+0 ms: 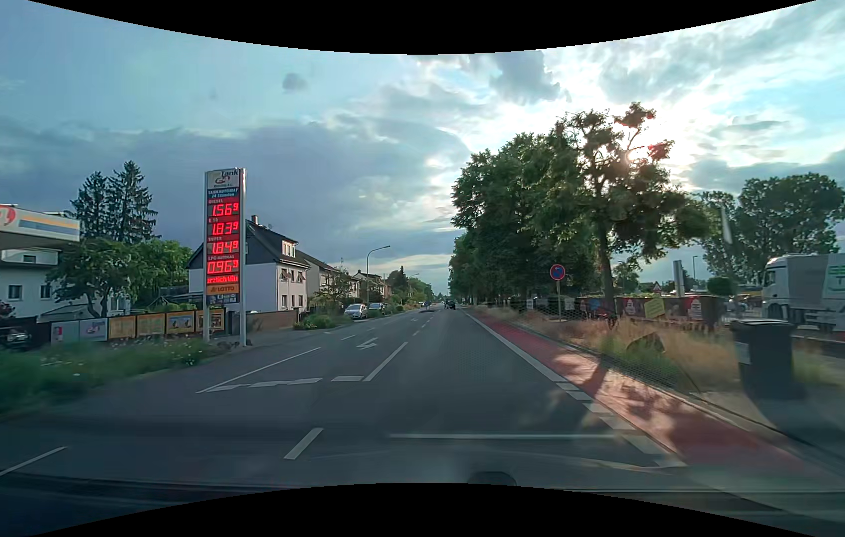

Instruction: Follow the waypoints while adhering to traffic rules and regulations

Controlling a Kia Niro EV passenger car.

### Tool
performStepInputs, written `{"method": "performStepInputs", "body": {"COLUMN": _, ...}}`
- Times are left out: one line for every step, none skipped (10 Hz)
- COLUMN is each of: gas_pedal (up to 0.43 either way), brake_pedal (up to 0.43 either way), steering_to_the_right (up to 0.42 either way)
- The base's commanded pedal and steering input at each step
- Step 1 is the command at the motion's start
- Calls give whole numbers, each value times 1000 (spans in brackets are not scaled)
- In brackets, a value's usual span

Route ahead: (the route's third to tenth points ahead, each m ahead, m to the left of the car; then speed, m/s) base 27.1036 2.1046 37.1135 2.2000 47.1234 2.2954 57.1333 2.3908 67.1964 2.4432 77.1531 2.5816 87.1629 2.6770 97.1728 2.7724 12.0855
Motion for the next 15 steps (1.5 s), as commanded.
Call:
{"method": "performStepInputs", "body": {"gas_pedal": 209, "brake_pedal": 0, "steering_to_the_right": -6}}
{"method": "performStepInputs", "body": {"gas_pedal": 209, "brake_pedal": 0, "steering_to_the_right": -6}}
{"method": "performStepInputs", "body": {"gas_pedal": 197, "brake_pedal": 0, "steering_to_the_right": -6}}
{"method": "performStepInputs", "body": {"gas_pedal": 197, "brake_pedal": 0, "steering_to_the_right": -6}}
{"method": "performStepInputs", "body": {"gas_pedal": 197, "brake_pedal": 0, "steering_to_the_right": -5}}
{"method": "performStepInputs", "body": {"gas_pedal": 197, "brake_pedal": 0, "steering_to_the_right": -5}}
{"method": "performStepInputs", "body": {"gas_pedal": 189, "brake_pedal": 0, "steering_to_the_right": -5}}
{"method": "performStepInputs", "body": {"gas_pedal": 177, "brake_pedal": 0, "steering_to_the_right": -5}}
{"method": "performStepInputs", "body": {"gas_pedal": 169, "brake_pedal": 0, "steering_to_the_right": -5}}
{"method": "performStepInputs", "body": {"gas_pedal": 157, "brake_pedal": 0, "steering_to_the_right": -5}}
{"method": "performStepInputs", "body": {"gas_pedal": 157, "brake_pedal": 0, "steering_to_the_right": -4}}
{"method": "performStepInputs", "body": {"gas_pedal": 150, "brake_pedal": 0, "steering_to_the_right": -4}}
{"method": "performStepInputs", "body": {"gas_pedal": 150, "brake_pedal": 0, "steering_to_the_right": -3}}
{"method": "performStepInputs", "body": {"gas_pedal": 150, "brake_pedal": 0, "steering_to_the_right": -3}}
{"method": "performStepInputs", "body": {"gas_pedal": 138, "brake_pedal": 0, "steering_to_the_right": -2}}
